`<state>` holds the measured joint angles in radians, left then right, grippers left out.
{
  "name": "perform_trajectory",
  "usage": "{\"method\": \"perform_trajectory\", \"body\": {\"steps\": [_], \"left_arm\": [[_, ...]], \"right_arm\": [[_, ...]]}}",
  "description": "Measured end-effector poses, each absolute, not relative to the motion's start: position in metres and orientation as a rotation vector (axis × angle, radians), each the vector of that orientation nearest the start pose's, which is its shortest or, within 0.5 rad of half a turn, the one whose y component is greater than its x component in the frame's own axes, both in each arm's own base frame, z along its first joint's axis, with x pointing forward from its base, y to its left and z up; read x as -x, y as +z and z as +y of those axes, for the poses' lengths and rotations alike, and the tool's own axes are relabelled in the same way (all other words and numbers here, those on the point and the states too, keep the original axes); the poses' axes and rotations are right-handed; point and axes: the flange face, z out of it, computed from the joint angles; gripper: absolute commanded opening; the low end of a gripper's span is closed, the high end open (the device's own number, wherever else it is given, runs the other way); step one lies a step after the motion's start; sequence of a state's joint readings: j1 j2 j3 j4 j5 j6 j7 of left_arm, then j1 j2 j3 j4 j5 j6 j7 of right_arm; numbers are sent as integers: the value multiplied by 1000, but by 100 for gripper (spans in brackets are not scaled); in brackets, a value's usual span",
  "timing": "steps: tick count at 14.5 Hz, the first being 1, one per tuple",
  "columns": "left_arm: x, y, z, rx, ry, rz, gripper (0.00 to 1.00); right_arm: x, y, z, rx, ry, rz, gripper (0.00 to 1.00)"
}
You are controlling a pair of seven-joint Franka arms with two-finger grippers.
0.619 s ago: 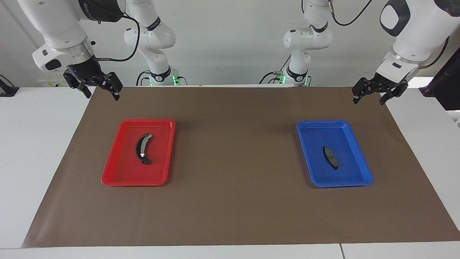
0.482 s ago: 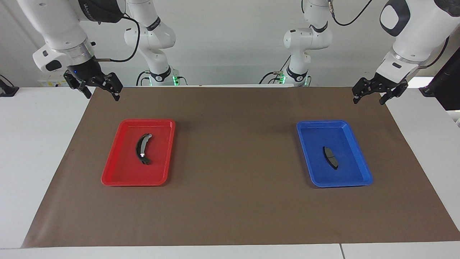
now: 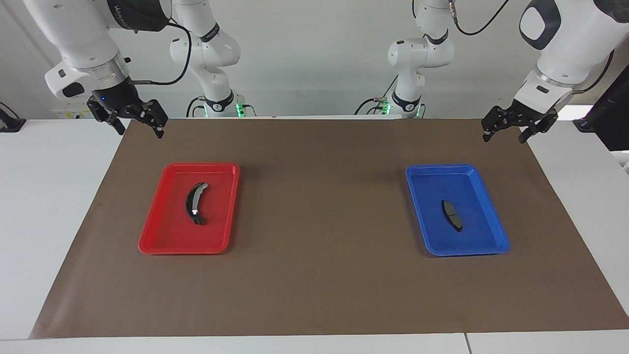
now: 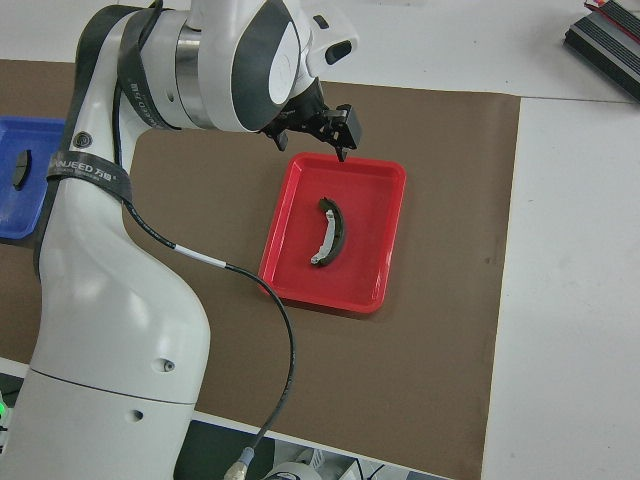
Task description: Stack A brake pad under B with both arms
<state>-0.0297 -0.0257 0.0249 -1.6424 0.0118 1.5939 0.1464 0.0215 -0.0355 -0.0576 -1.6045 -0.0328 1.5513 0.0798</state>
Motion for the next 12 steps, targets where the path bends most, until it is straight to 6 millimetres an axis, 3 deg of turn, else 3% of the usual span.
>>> {"method": "perform_trajectory", "body": {"steps": [12], "left_arm": [[-548, 601, -4, 3122, 43, 245, 99]], "right_arm": [[-541, 625, -24, 3167, 30, 185, 100]]}}
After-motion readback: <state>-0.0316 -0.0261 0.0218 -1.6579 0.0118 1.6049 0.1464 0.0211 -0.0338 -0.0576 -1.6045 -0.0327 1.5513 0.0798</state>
